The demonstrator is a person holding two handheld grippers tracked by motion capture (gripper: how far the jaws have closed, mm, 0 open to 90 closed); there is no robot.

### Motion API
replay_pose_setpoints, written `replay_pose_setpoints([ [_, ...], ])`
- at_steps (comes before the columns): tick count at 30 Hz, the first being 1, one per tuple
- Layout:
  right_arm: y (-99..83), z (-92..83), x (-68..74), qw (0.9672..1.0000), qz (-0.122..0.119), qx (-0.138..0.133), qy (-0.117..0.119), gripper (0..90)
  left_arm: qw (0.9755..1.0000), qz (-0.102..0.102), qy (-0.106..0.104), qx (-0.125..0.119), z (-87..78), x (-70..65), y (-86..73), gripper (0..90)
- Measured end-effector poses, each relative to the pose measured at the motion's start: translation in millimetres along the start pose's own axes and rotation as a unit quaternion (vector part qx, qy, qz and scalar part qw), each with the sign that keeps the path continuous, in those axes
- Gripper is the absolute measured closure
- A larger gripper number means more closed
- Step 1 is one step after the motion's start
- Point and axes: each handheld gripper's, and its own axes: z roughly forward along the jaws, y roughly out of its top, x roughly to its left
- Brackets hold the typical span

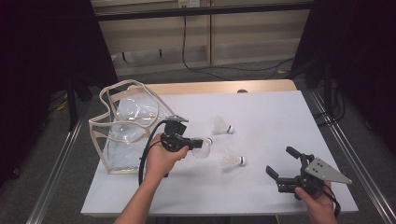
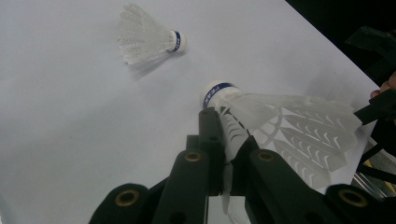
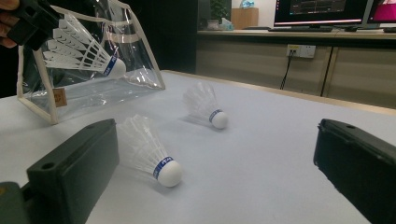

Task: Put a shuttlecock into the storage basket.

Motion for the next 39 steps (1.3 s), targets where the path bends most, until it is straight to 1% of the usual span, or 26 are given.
replay_pose_setpoints([
  [2,0.0,-0.1,-0.1,1.0,0.001,0.001,0.0,0.0,1.0,-0.001,-0.003,0.001,-1.2,-0.5,2.1,89.0],
  [4,-0.1,0.2,-0.2,1.0,0.0,0.001,0.0,0.0,1.0,0.003,-0.003,0.006,-3.4,-0.7,4.9,89.0],
  [7,-0.1,0.1,-0.2,1.0,0.0,0.001,0.0,0.0,1.0,0.005,-0.001,0.007,-6.1,-2.0,9.4,89.1],
  [11,0.0,-0.2,-0.1,1.0,0.001,0.002,0.001,0.0,0.9999,0.005,-0.008,0.008,-9.8,-2.5,15.0,89.1],
  [12,0.0,-0.2,-0.1,1.0,0.001,0.001,0.001,0.0,0.9999,0.002,-0.008,0.008,-10.2,-3.1,16.1,89.1],
  [15,0.0,-0.3,-0.1,1.0,0.001,0.0,-0.001,0.0,0.9999,0.006,-0.007,0.012,-11.9,-3.8,19.5,89.1],
  [16,-0.1,-0.3,0.0,1.0,0.001,0.001,-0.001,0.0,0.9999,0.003,-0.008,0.012,-12.1,-4.5,20.5,89.1],
  [19,0.0,-0.4,0.0,1.0,0.0,0.0,-0.001,0.0,0.9998,0.006,-0.012,0.016,-13.3,-5.3,23.6,89.1],
  [23,0.0,-0.3,0.0,1.0,0.0,0.0,0.0,0.0,0.9997,0.008,-0.012,0.02,-14.9,-6.3,27.2,89.1],
  [28,-0.1,-0.3,0.0,1.0,0.001,0.0,0.001,0.0,0.9997,0.003,-0.018,0.019,-18.7,-5.2,31.3,89.1],
  [33,-0.3,0.0,0.1,1.0,0.002,0.001,0.0,0.0,0.9997,0.004,-0.016,0.019,-22.6,-4.1,34.7,89.1],
  [39,-0.5,0.1,0.1,1.0,0.003,0.003,-0.004,0.0,0.9998,0.004,-0.008,0.018,-28.9,-1.2,38.7,89.1],
])
